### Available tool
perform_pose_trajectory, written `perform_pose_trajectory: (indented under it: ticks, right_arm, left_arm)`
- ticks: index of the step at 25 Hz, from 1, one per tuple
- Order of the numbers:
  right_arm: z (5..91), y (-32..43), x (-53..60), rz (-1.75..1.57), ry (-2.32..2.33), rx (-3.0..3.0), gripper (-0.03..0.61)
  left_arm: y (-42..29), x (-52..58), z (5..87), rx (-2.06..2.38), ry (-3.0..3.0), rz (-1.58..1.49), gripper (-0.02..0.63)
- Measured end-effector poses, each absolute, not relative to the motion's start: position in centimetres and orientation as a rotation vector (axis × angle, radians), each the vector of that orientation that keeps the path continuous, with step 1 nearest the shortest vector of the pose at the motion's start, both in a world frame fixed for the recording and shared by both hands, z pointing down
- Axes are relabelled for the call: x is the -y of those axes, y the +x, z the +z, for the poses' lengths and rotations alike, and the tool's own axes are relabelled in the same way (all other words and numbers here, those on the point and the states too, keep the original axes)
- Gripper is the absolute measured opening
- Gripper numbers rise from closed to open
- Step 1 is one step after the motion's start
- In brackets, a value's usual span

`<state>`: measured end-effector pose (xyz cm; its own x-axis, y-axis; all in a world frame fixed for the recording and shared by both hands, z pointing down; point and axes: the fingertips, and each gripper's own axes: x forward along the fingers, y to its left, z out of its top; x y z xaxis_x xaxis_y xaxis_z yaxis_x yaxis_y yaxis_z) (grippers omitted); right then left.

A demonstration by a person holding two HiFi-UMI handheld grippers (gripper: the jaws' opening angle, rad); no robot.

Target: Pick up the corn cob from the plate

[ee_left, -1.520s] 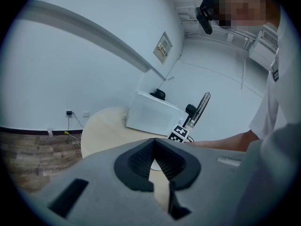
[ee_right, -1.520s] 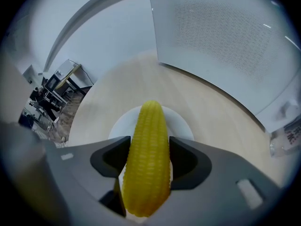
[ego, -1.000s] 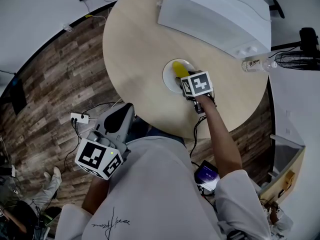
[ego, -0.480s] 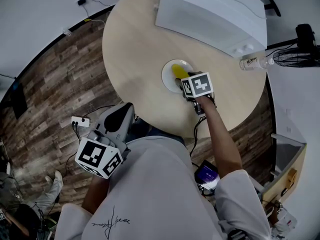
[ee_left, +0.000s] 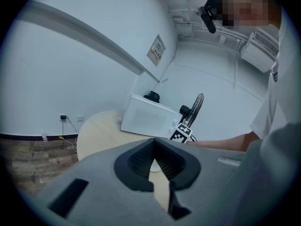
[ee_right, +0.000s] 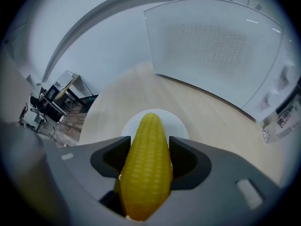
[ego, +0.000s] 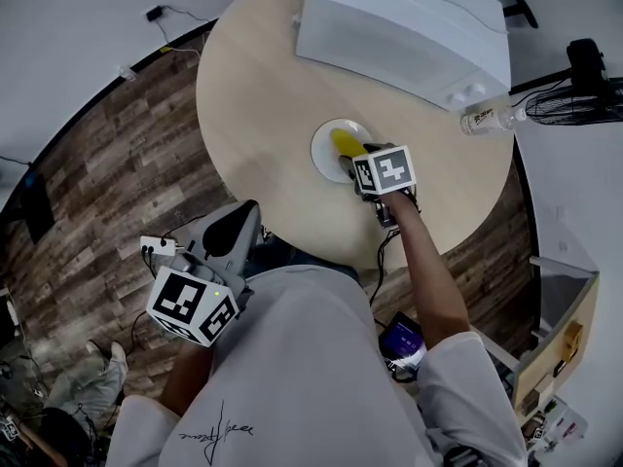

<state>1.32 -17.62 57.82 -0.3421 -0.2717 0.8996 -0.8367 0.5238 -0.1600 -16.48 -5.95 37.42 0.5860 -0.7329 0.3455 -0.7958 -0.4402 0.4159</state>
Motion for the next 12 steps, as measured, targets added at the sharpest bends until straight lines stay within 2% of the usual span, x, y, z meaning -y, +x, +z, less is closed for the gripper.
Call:
perform_pose_trajectory:
  ticks: [12]
  right_arm:
    - [56.4,1.4,17.2,0.825,0.963,1.909,0.270]
  left_arm:
    - [-16.5,6.6,36.8,1.188,2.310,0.153,-0.003]
